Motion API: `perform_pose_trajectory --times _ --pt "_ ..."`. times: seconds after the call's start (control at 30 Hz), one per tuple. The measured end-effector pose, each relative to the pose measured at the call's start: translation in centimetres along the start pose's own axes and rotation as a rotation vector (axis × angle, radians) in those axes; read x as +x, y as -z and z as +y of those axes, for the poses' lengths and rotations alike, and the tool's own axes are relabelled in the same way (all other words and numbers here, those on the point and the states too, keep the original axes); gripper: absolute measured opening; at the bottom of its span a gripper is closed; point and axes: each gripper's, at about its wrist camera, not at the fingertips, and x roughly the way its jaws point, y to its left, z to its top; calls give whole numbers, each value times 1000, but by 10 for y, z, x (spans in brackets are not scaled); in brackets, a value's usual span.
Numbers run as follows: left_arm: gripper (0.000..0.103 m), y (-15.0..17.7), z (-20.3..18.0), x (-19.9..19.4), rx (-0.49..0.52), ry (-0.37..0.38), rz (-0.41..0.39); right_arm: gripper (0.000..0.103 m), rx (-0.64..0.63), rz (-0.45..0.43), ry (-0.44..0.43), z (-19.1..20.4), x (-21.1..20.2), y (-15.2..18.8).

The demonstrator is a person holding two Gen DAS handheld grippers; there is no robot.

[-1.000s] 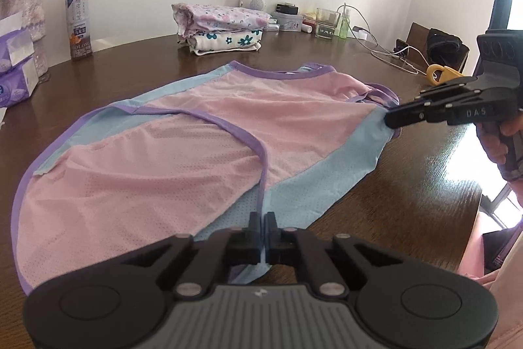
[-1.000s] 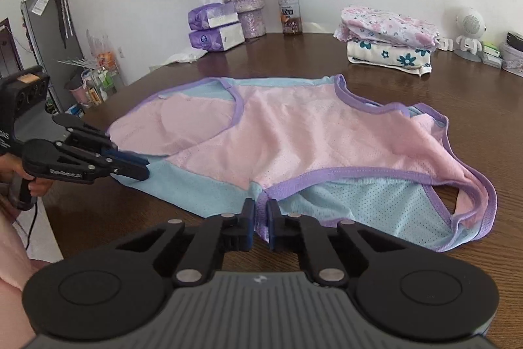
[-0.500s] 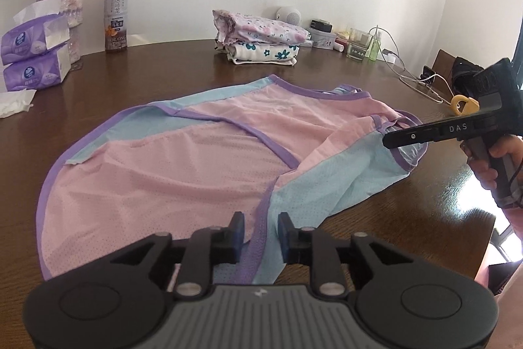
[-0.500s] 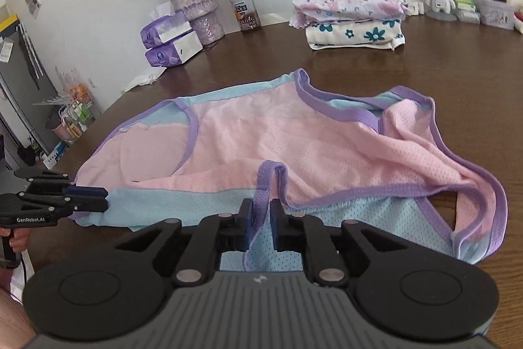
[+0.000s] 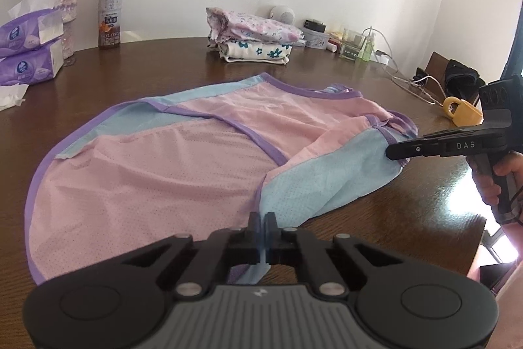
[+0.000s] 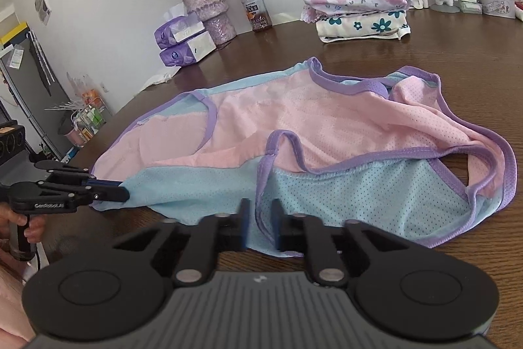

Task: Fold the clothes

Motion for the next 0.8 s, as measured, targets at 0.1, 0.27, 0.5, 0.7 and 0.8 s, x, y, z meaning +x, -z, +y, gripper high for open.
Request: perform_pose_trajectory --times 0.1,0.27,0.5,0.7,0.8 --pt "2 3 -6 -15 42 24 8 2 2 -40 -69 3 -29 -4" --pt "2 17 -20 -21 116 16 74 2 -13 10 -78 7 -51 4" --pt "8 29 -29 -26 140 -28 82 2 -61 119 -12 27 -44 39" --pt "37 12 -28 -37 116 -73 26 11 -71 108 38 39 -55 49" --pt "38 3 -27 -42 104 -96 -2 44 -32 2 86 31 -80 38"
